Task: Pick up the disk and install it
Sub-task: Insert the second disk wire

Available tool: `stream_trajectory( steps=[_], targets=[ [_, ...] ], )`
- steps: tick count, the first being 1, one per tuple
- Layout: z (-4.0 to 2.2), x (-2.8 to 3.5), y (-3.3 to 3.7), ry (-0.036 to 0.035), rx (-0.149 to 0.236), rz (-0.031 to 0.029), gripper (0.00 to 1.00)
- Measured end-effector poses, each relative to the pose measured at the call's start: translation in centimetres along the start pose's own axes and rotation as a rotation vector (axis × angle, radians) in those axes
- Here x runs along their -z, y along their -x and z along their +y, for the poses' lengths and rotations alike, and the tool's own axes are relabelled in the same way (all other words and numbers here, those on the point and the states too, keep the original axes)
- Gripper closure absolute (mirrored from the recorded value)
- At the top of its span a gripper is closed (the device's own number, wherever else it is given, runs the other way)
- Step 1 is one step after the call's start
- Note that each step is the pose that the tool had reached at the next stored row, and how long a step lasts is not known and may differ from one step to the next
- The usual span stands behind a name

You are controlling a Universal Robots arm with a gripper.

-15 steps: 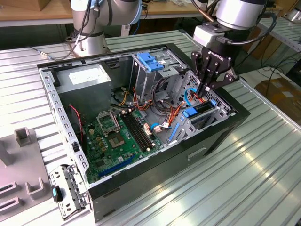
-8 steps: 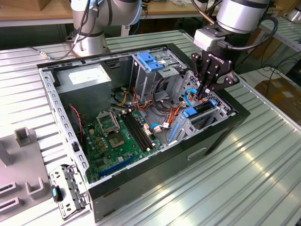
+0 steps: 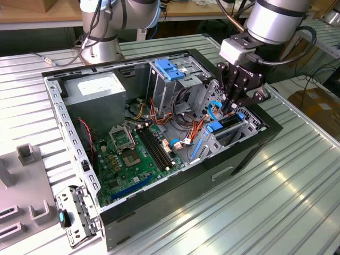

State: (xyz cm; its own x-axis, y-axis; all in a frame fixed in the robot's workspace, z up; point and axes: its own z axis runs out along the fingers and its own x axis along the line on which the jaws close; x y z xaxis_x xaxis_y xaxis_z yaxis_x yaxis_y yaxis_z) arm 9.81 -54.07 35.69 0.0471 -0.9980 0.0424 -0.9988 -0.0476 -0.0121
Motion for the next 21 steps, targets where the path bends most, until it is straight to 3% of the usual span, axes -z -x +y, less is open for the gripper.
stream_trajectory(
  steps=[1, 3, 7, 8, 9, 14, 17, 21],
  targets=[
    [0.01, -0.07, -0.23, -0.0003, 0.0, -0.0062, 0.84],
    [0.02, -0.13, -0.47, -0.0005, 0.0, -0.0122, 0.84],
    [0.05, -0.29, -1.07, -0.0018, -0.001, -0.0388, 0.84],
    [0.06, -0.35, -1.2, -0.0024, -0.001, -0.0502, 0.84],
    [0.06, -0.38, -1.24, -0.0026, -0.001, -0.0552, 0.84],
    [0.07, -0.5, -1.44, -0.0029, -0.001, -0.0618, 0.84],
    [0.07, -0.69, -2.08, -0.0034, -0.001, -0.0728, 0.84],
    [0.04, -0.86, -2.08, -0.0035, -0.001, -0.0742, 0.84]
  ],
)
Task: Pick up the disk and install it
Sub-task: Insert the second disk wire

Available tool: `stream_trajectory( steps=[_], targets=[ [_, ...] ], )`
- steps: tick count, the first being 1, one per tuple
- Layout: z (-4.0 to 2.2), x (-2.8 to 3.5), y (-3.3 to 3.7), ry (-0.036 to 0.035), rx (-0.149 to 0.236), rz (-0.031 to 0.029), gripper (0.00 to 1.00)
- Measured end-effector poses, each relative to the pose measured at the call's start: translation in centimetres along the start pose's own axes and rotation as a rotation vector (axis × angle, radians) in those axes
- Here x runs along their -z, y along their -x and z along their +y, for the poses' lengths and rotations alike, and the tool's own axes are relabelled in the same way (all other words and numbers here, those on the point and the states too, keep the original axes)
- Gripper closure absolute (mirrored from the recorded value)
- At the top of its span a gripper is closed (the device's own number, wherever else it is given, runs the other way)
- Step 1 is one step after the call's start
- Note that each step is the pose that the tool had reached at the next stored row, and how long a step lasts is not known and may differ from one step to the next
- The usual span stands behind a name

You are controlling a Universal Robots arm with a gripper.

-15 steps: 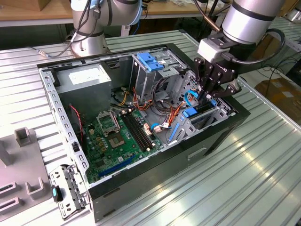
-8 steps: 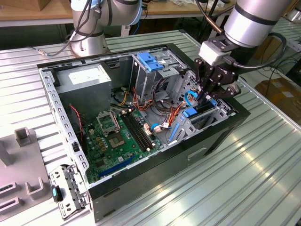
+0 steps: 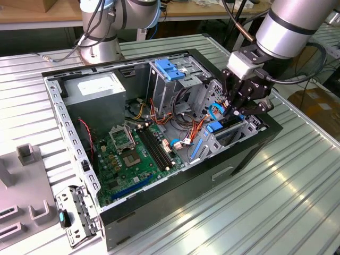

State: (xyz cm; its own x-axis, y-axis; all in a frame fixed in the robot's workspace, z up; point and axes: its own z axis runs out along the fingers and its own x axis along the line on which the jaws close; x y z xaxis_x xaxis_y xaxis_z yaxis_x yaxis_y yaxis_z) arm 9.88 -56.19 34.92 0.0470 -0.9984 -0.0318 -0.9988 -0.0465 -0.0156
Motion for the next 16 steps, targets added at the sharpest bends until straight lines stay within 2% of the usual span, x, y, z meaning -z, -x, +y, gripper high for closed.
stream_trajectory(
  steps=[9, 16],
  targets=[
    [-0.15, -0.35, -0.02, -0.0002, 0.0, -0.0069, 0.84],
    [-0.23, -0.78, -0.05, -0.0004, 0.0, -0.0083, 0.84]
  ],
)
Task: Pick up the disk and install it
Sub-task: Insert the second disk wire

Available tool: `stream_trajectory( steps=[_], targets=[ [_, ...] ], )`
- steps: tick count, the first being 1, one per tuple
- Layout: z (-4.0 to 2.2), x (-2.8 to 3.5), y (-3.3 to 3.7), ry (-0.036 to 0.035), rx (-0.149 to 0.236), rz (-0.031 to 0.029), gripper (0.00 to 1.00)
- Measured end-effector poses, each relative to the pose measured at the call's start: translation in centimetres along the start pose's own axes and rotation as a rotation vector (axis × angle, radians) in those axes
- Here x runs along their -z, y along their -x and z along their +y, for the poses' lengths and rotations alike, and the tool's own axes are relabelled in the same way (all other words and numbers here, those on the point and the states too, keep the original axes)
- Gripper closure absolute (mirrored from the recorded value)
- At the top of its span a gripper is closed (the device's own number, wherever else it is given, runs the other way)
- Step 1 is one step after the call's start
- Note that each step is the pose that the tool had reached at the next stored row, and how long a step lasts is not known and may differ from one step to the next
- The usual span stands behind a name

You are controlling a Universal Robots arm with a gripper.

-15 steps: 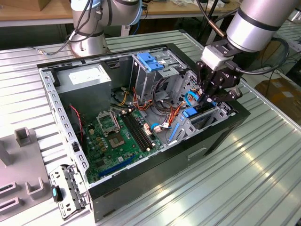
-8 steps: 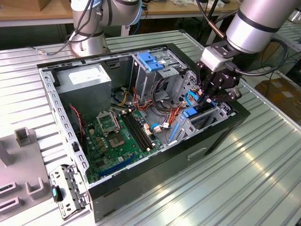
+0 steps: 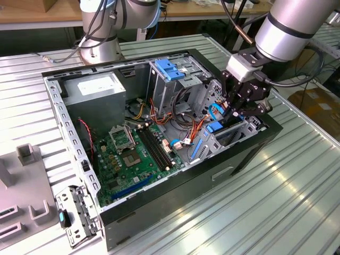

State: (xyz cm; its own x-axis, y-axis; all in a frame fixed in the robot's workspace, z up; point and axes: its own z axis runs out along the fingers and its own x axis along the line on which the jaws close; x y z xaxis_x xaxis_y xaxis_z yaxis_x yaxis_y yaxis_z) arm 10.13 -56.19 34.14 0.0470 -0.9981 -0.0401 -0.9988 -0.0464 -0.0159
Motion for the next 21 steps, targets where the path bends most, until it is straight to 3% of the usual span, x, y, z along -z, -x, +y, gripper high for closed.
stream_trajectory(
  steps=[9, 11, 12, 13, 16, 20, 21],
  targets=[
    [0.0, -0.34, -0.01, -0.0002, 0.0, -0.0026, 0.84],
    [0.0, -0.42, -0.01, -0.0005, 0.0, -0.0048, 0.77],
    [0.0, -0.29, -0.01, -0.0002, 0.0, -0.0036, 0.77],
    [-0.01, 0.01, 0.02, -0.0003, 0.0, -0.0039, 0.7],
    [-0.03, 1.45, 0.07, -0.0012, 0.0, -0.0033, 0.7],
    [-0.03, 1.68, 0.08, -0.0016, 0.0, -0.0031, 0.71],
    [-0.03, 1.69, 0.09, -0.0016, 0.0, -0.0031, 0.78]
  ],
)
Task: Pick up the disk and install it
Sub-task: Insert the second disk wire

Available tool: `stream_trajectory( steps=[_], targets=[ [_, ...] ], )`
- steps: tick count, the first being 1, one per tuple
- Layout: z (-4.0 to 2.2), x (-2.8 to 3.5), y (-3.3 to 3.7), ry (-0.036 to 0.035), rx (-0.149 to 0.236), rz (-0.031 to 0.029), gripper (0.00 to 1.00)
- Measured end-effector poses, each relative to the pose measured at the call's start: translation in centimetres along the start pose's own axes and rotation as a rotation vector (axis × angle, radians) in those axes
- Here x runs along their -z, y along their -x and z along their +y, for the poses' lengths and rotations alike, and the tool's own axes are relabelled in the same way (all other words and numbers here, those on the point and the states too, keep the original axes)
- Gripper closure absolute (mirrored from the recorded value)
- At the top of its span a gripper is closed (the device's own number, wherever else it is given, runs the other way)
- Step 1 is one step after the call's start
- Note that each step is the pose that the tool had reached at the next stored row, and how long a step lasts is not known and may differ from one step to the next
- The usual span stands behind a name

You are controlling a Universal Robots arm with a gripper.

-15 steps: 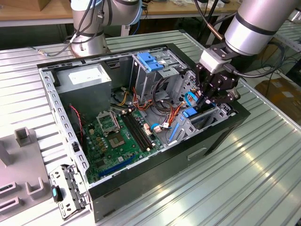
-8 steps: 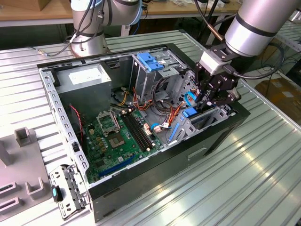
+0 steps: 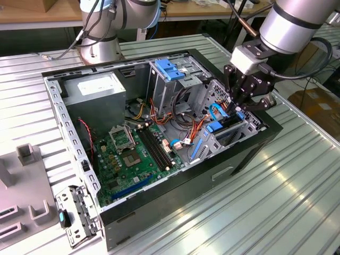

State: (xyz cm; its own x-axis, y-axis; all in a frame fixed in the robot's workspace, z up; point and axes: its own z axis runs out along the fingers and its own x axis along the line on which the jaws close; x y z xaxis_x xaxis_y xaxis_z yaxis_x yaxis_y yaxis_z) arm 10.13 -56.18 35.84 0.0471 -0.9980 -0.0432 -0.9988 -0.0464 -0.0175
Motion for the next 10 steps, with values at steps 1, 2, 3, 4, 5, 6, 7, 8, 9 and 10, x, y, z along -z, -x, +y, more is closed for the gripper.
stream_trajectory(
  steps=[1, 2, 3, 4, 5, 6, 7, 8, 9, 10],
  targets=[
    [0.0, 0.0, 0.0, 0.0, 0.0, 0.0, 0.85],
    [0.0, 0.01, 0.0, 0.0, 0.0, -0.0001, 0.89],
    [0.0, 0.02, 0.0, 0.0, 0.0, 0.0, 0.89],
    [0.0, 0.02, 0.0, 0.0, 0.0, 0.0, 0.89],
    [0.0, 0.03, 0.0, 0.0, 0.0, -0.0001, 0.89],
    [0.0, 0.04, 0.0, 0.0, 0.0, 0.0, 0.89],
    [0.0, 0.05, 0.0, 0.0, 0.0, 0.0, 0.89],
    [0.0, 0.07, 0.0, 0.0, 0.0, 0.0, 0.89],
    [0.0, 0.09, 0.0, 0.0, 0.0, 0.0, 0.89],
    [0.0, 0.09, 0.0, 0.0, 0.0, 0.0, 0.89]
  ],
)
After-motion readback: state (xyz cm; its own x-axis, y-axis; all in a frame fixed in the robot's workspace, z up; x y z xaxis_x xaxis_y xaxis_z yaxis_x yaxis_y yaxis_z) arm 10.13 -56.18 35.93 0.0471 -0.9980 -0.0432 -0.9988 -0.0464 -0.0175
